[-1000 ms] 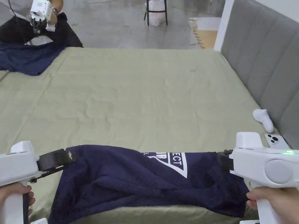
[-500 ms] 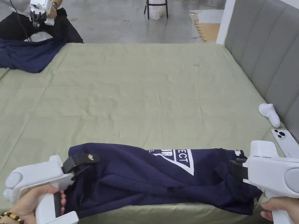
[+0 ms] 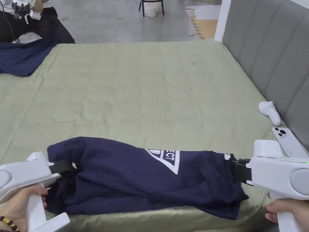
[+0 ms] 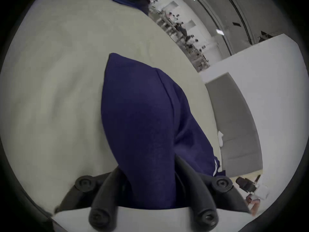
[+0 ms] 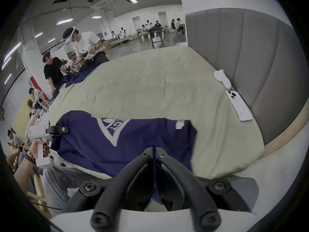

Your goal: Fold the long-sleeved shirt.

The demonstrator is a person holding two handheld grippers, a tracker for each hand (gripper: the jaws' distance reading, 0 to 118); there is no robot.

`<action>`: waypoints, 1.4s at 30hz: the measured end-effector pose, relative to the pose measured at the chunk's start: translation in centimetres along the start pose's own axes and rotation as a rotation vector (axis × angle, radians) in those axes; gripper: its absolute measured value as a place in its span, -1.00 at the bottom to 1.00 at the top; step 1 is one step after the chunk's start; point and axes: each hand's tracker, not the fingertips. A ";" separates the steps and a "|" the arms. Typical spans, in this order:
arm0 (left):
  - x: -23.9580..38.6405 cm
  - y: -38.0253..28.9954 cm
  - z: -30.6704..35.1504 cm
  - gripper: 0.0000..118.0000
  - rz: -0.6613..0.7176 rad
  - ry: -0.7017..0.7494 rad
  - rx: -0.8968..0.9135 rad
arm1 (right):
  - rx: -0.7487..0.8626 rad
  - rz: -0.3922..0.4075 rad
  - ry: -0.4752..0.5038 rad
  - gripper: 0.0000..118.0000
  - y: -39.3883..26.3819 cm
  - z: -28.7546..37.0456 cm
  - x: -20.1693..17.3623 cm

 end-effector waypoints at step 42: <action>21.2 -6.2 2.1 0.31 -0.248 -0.395 -0.038 | 0.039 -0.119 0.007 -0.97 -1.4 1.7 3.6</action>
